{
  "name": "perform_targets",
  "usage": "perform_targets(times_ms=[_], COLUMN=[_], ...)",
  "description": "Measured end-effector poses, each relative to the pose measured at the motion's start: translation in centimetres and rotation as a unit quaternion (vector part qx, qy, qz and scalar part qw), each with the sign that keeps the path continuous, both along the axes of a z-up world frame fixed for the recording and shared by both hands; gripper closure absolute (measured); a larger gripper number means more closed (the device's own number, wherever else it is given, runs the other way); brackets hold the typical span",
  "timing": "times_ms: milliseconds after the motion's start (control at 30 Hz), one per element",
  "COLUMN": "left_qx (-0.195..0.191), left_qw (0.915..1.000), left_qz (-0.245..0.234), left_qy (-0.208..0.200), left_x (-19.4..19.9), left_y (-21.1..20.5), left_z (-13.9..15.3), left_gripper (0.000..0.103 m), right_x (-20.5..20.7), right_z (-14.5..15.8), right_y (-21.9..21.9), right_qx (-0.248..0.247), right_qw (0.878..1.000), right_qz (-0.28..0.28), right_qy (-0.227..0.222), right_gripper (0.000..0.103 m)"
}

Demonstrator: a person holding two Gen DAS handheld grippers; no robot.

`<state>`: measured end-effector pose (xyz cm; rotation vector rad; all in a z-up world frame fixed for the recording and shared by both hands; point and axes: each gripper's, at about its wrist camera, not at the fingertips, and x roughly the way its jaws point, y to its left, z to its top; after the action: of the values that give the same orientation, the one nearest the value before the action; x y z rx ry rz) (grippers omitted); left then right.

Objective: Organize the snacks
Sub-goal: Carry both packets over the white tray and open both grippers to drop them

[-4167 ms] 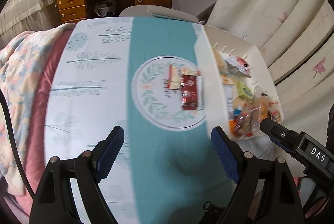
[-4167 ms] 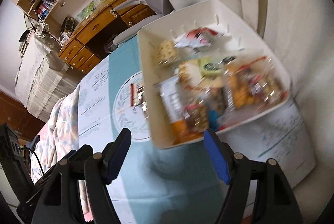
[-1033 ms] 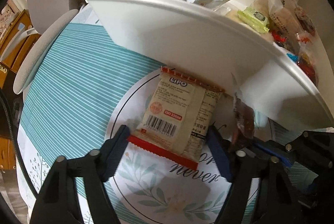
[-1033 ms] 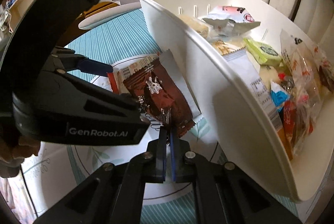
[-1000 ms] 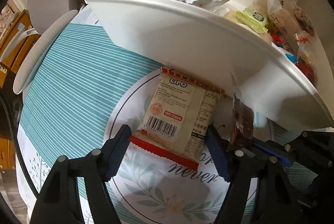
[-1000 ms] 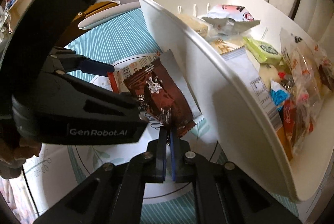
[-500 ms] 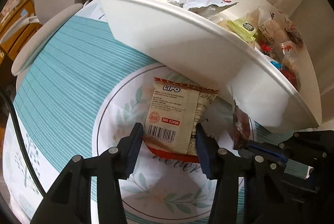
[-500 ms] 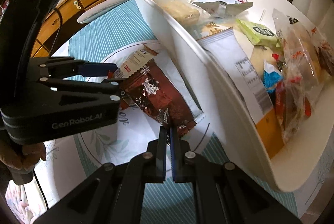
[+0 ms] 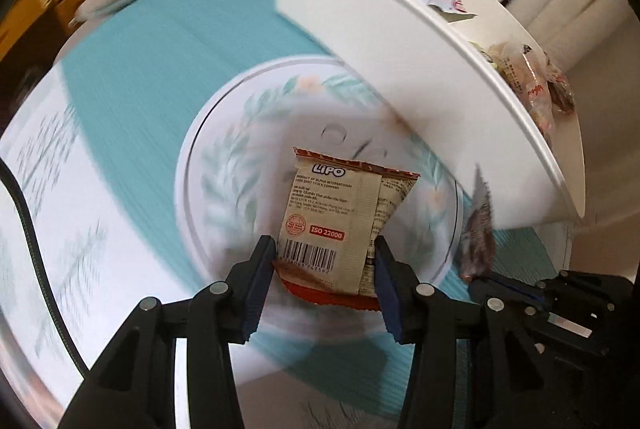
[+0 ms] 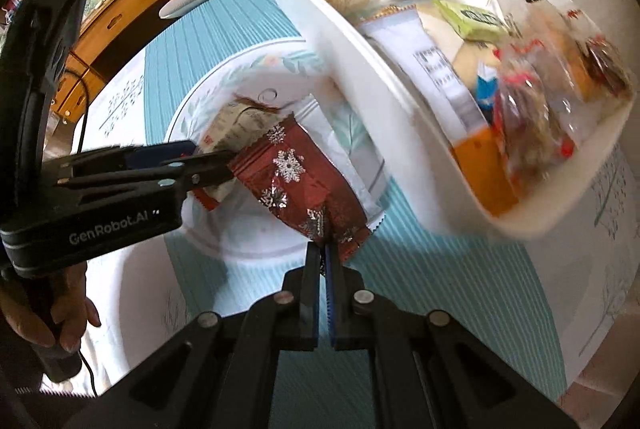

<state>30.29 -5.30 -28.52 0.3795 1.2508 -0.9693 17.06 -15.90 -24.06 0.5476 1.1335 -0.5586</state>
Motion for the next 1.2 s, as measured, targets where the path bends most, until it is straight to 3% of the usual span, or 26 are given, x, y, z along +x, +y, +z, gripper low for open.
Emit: perform_targets(times_ms=[233, 367, 567, 833, 1200], left_qx=[0.024, 0.036, 0.006, -0.024, -0.038], left_qw=[0.9970, 0.9920, 0.9847, 0.9742, 0.9543], left_qz=[0.073, 0.120, 0.169, 0.213, 0.275], left_qy=[0.012, -0.013, -0.041, -0.070, -0.110], left_x=[-3.8, -5.9, -8.2, -11.1, -15.1], left_y=[5.6, 8.6, 11.1, 9.7, 4.3], left_z=[1.3, 3.6, 8.3, 12.6, 16.9], left_gripper=[0.056, 0.056, 0.056, 0.056, 0.056], right_x=[-2.7, -3.7, -4.5, -4.6, -6.0], right_z=[2.5, 4.7, 8.2, 10.9, 13.9], right_y=[3.0, 4.8, 6.5, 5.9, 0.0], right_qx=[0.001, 0.005, -0.006, -0.018, -0.030], right_qw=[1.000, 1.000, 0.996, 0.991, 0.979], right_qz=[0.007, 0.024, 0.082, 0.120, 0.179], right_qy=[0.002, -0.001, -0.022, -0.053, -0.094], right_gripper=[0.101, 0.101, 0.101, 0.101, 0.100])
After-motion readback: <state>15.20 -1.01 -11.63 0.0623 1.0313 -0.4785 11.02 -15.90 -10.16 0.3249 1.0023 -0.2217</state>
